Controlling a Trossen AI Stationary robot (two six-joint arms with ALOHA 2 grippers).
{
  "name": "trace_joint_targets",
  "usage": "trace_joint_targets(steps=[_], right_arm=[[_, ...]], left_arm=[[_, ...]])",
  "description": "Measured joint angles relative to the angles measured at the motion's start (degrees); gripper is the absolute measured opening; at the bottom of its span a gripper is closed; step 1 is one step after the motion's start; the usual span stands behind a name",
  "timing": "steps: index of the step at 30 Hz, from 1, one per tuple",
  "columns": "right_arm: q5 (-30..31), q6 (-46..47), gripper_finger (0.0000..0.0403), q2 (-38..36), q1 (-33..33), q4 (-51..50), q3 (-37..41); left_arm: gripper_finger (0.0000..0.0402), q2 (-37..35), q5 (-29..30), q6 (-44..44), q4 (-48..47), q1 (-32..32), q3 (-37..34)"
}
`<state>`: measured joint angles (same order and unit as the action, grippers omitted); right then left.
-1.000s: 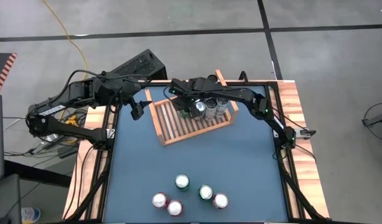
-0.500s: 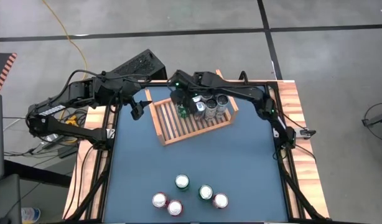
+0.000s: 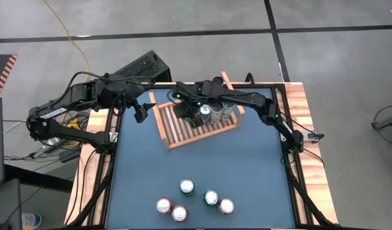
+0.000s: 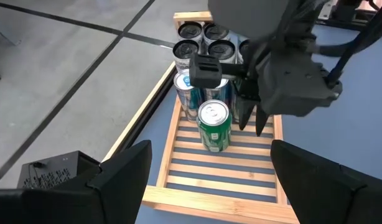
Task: Place canned beverage on shelf
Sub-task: Put the green soda can on the shelf
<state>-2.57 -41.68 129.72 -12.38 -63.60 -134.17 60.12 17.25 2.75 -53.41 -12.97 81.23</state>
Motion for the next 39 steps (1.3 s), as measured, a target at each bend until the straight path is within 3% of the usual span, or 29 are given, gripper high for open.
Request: trace_joint_targets(steps=[12, 19, 39], right_arm=[[1.5, 1.2, 0.0001, 1.2, -0.5, -3.4, 0.5], [7.2, -0.6, 0.0, 3.9, -0.4, -6.3, 0.7], [9.9, -3.3, 0.0, 4.6, -1.9, 4.0, 0.6]], left_arm=[[0.0316, 0.0, 0.0, 0.9, -0.1, 0.0, 0.0], [0.0316, 0.0, 0.0, 1.4, -0.1, 0.0, 0.0], [0.0316, 0.0, 0.8, 0.6, -0.1, 0.0, 0.0]])
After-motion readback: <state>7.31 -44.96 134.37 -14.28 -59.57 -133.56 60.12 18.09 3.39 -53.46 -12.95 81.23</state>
